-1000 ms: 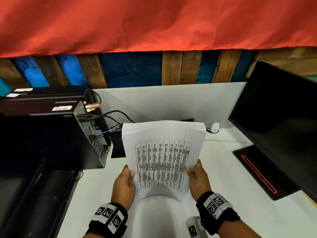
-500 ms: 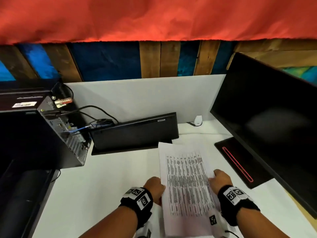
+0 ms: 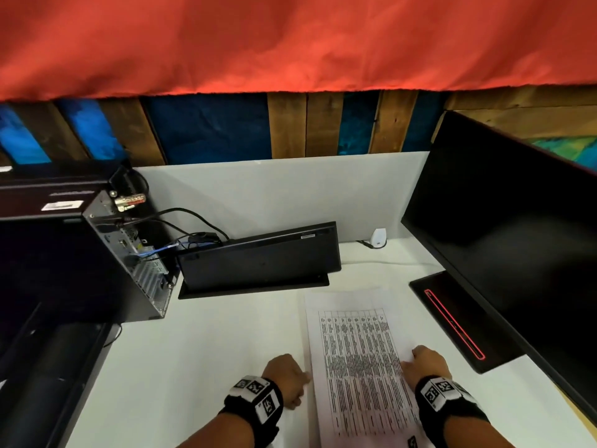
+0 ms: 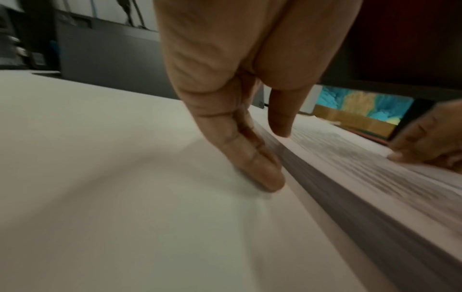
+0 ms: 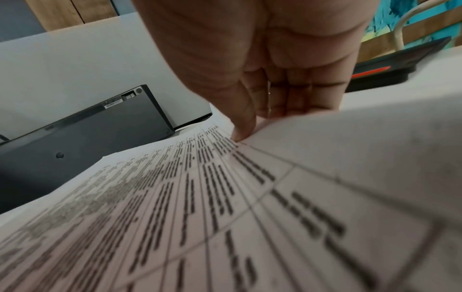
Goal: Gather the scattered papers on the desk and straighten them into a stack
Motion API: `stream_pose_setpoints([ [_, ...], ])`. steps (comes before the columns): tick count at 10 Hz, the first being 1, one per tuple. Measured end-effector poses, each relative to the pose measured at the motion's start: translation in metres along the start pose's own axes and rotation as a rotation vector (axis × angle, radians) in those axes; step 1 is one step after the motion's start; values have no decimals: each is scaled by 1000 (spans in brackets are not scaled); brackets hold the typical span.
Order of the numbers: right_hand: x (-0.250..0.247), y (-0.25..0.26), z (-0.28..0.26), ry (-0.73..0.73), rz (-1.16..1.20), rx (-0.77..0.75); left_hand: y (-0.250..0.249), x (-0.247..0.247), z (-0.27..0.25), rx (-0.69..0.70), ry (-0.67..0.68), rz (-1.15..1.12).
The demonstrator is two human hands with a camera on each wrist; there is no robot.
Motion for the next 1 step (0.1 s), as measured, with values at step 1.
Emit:
stream_pose_setpoints([
  [1,-11,0,3,-38,30,-23,12,-35,-18,46,-44,-53],
])
Point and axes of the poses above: each hand's wrist, its own z-axis towards the middle knuckle, its own x-axis out of the palm, y = z × x, the point moved 9 cm from there along z, towards the middle knuckle, and after that the axes turned 1 degree about -z, right-handed, at the moved point
